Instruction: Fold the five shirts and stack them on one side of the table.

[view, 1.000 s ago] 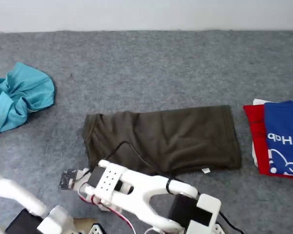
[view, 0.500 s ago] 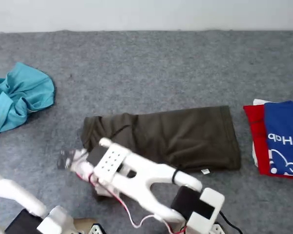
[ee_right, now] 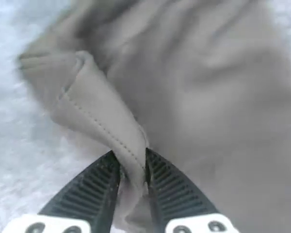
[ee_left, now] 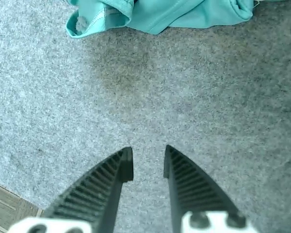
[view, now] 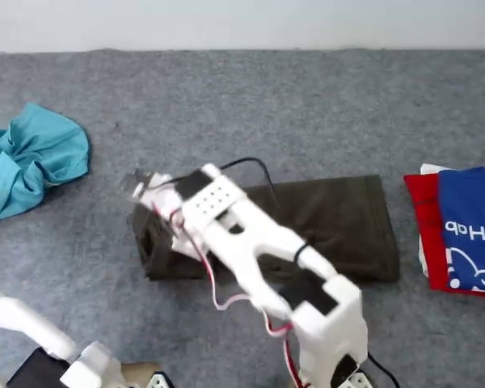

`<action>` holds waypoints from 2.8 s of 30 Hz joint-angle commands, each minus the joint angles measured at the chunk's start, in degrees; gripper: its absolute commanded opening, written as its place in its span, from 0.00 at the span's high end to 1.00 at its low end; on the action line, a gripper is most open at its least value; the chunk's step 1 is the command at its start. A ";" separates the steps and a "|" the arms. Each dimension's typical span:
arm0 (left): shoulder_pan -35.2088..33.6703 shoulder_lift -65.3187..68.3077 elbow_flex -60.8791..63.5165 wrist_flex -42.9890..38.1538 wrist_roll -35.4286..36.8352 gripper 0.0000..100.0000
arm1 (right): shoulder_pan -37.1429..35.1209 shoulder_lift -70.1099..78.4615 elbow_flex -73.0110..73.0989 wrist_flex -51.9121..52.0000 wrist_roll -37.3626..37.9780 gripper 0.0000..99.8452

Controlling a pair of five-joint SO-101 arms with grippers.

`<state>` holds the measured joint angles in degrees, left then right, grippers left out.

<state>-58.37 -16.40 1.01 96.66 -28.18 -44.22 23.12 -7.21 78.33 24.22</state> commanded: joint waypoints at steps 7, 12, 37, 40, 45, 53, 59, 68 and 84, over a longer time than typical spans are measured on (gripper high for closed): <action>0.18 -1.49 -1.71 -0.62 -0.26 0.88 | 4.88 9.27 -23.12 13.67 -1.41 0.78; 0.18 -1.49 -1.71 -0.44 -0.26 0.88 | 6.99 10.77 -29.89 18.07 -1.58 0.88; 0.18 -1.49 -1.71 -0.70 -0.26 0.88 | 1.54 21.41 -35.87 14.99 1.67 0.99; 0.18 -1.49 -1.63 -0.70 -0.26 0.88 | 6.02 20.70 -36.40 9.10 1.85 0.99; 0.18 -1.49 -1.63 -0.70 -0.26 0.88 | 7.78 18.68 -39.74 10.59 1.76 0.99; 0.18 -1.49 -1.63 -0.70 -0.18 0.88 | 9.19 17.19 -43.34 24.92 1.23 0.99; 0.18 -1.49 -1.63 -0.35 -0.18 0.88 | 17.89 8.40 -35.87 24.75 -9.23 0.99; 0.26 -1.49 -1.63 -0.35 0.09 0.88 | 33.36 -7.52 -12.13 24.31 -9.23 0.99; 5.45 -1.49 -1.10 -0.62 0.09 0.88 | 51.74 -14.20 13.45 2.24 -9.41 0.75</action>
<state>-53.45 -16.40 1.01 96.66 -28.18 5.89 13.36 2.46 85.54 15.25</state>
